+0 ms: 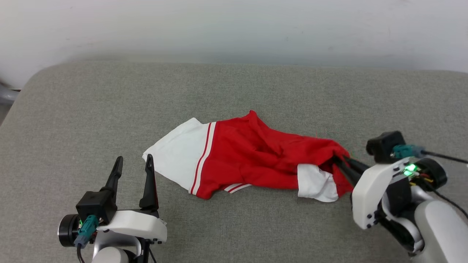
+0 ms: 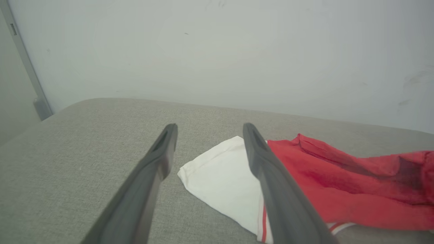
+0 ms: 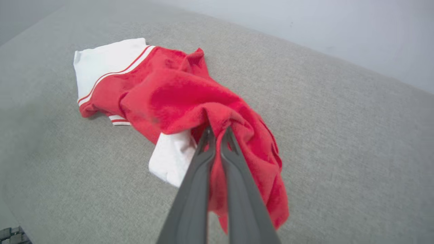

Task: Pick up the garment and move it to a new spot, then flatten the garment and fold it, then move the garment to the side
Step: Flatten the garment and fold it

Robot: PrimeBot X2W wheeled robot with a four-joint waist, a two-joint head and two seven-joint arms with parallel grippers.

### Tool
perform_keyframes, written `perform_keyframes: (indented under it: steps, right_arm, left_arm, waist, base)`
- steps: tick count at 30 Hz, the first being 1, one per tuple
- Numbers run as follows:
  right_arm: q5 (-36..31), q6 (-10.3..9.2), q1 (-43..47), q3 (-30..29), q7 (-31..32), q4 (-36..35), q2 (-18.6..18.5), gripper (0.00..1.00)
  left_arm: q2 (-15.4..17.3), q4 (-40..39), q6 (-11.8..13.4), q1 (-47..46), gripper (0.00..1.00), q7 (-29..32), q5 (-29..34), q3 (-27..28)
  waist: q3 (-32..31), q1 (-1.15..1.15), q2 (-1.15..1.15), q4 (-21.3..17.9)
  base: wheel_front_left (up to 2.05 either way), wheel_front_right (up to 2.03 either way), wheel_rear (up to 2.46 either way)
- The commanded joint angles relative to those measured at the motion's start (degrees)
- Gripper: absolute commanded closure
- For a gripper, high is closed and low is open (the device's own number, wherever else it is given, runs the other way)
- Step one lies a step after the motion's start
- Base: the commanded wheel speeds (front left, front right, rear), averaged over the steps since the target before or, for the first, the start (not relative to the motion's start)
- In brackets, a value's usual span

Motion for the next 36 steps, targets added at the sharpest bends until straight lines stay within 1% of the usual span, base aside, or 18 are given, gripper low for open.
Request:
perform_keyframes:
  steps: [1, 3, 7, 11, 16, 20, 21, 22, 23, 26, 30, 33, 34, 36]
  right_arm:
    - [-0.42, -0.04, -1.71, -1.71, 0.26, 1.05, 0.53, 1.00]
    - [-0.27, -0.04, -3.41, -4.71, 0.74, 3.44, 1.16, 1.00]
    - [-0.24, -0.04, -7.09, -10.42, 1.06, 9.21, 1.26, 1.00]
    - [0.40, -0.04, -10.54, -15.80, 0.53, 15.61, 0.41, 1.00]
    - [0.68, -0.04, -13.92, -21.61, -1.77, 23.58, 0.57, 1.00]
    - [-0.87, -0.04, -14.91, -24.24, -4.42, 28.76, 1.23, 1.00]
    - [-1.00, -0.04, -14.96, -24.70, -5.39, 29.67, 1.62, 0.95]
    - [-1.38, -0.04, -14.96, -24.99, -6.61, 30.20, 1.96, 0.55]
    - [-1.83, -0.04, -14.80, -24.99, -7.96, 30.56, 2.39, 0.00]
    - [-2.91, -0.04, -13.92, -24.61, -12.90, 30.95, 3.25, 0.00]
    - [-6.18, -0.04, -11.74, -24.57, -21.54, 29.31, 4.82, 0.00]
    - [-8.57, -0.04, -9.72, -24.62, -26.90, 27.21, 6.01, 0.00]
    - [-9.77, -0.04, -7.01, -23.56, -29.41, 24.70, 7.71, 0.00]
    - [-9.74, -0.04, -5.12, -22.10, -29.67, 22.36, 8.66, 0.00]
  left_arm:
    - [-0.40, -0.22, -0.16, -0.45, 0.00, -0.14, 0.46, 0.12]
    - [-0.70, -0.39, -0.29, -0.88, 0.00, -0.14, 0.65, 0.29]
    - [-1.52, -0.96, -0.69, -2.26, 0.00, -0.14, 1.43, 0.10]
    - [-2.33, -1.01, -1.32, -3.73, 0.00, -0.14, 1.98, 0.03]
    - [-3.05, -0.51, -2.00, -5.02, 0.00, -0.14, 2.53, 0.49]
    - [-3.75, -0.03, -2.49, -5.22, 0.00, -0.14, 3.06, 1.06]
    - [-3.87, 0.04, -2.57, -5.19, 0.00, -0.14, 3.14, 1.17]
    - [-3.95, 0.12, -2.73, -5.16, 0.00, -0.14, 3.29, 1.34]
    - [-4.00, 0.21, -2.86, -5.09, 0.00, -0.14, 3.47, 1.48]
    - [-4.15, 0.63, -2.95, -4.56, 0.00, -0.14, 3.78, 1.98]
    - [-4.00, 1.29, -3.19, -3.76, 0.00, -0.14, 4.12, 2.70]
    - [-3.88, 1.54, -3.37, -3.04, 0.00, -0.14, 4.53, 2.91]
    - [-3.58, 1.67, -3.24, -2.07, 0.00, -0.14, 4.55, 3.24]
    - [-3.41, 1.62, -3.07, -1.32, 0.00, -0.14, 4.60, 3.43]
  waist:
    - [0.46, 0.00, 0.00, -0.05]
    - [1.27, 0.00, 0.00, -0.05]
    - [3.72, 0.00, 0.00, 0.55]
    - [6.44, 0.00, 0.00, 1.46]
    - [8.63, 0.00, 0.00, 2.07]
    - [8.90, 0.00, 0.00, 2.26]
    - [8.88, 0.00, 0.00, 2.26]
    - [8.81, 0.00, 0.00, 2.22]
    - [8.64, 0.00, 0.00, 2.12]
    - [7.73, 0.00, 0.00, 1.63]
    - [5.74, 0.00, 0.00, 0.78]
    - [4.12, 0.00, 0.00, 0.16]
    - [2.52, 0.00, 0.00, -0.65]
    - [1.43, 0.00, 0.00, -1.33]
  base:
    - [0.00, 0.00, 0.00]
    - [0.00, 0.00, 0.00]
    - [0.00, 0.00, 0.00]
    - [0.00, 0.00, 0.00]
    - [0.00, 0.00, 0.00]
    - [0.00, 0.00, 0.00]
    - [0.00, 0.00, 0.00]
    - [0.00, 0.00, 0.00]
    - [0.00, 0.00, 0.00]
    - [0.00, 0.00, 0.00]
    - [0.00, 0.00, 0.00]
    - [0.00, 0.00, 0.00]
    - [0.00, 0.00, 0.00]
    - [0.00, 0.00, 0.00]
